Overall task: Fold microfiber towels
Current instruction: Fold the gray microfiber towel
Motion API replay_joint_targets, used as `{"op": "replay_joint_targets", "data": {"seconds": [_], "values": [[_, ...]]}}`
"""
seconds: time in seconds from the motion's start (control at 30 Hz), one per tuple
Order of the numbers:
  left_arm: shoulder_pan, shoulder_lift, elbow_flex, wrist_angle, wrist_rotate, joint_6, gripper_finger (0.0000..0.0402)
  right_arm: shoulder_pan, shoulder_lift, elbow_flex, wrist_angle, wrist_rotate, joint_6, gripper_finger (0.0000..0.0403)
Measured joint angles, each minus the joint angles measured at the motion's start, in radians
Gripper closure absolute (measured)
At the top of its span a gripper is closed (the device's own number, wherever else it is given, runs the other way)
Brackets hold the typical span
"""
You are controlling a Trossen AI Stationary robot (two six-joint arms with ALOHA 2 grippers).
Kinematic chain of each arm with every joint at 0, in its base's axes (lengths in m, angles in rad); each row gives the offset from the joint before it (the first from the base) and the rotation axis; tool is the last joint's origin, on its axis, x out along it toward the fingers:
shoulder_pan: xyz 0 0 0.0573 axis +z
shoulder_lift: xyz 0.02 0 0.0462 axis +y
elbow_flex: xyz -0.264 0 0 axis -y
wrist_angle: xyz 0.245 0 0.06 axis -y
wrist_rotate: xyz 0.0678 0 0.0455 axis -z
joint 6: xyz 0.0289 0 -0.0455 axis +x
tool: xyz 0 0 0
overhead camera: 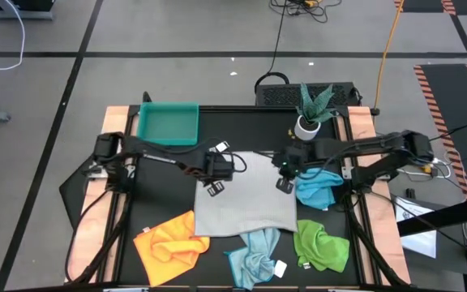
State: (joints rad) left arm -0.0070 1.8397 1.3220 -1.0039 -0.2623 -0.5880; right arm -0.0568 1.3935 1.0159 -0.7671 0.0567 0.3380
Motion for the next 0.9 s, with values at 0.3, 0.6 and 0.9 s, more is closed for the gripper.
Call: {"op": "replay_joint_targets", "data": {"seconds": [0.3,0.6,0.9], "values": [[0.057,0.083,0.001,0.019,0.003,0.08,0.0314,-0.007,0.049,0.054,-0.026,-0.005,-0.021,0.0403],[0.108,0.139,0.001,0.02,-0.031,0.136,0.0314,-0.007,-0.099,0.061,-0.022,-0.002,0.024,0.0403],[0.17,0.135,0.008,0.004,0.03,0.144,0.0314,-0.004,-0.126,0.061,-0.067,-0.012,0.033,0.0403]]}}
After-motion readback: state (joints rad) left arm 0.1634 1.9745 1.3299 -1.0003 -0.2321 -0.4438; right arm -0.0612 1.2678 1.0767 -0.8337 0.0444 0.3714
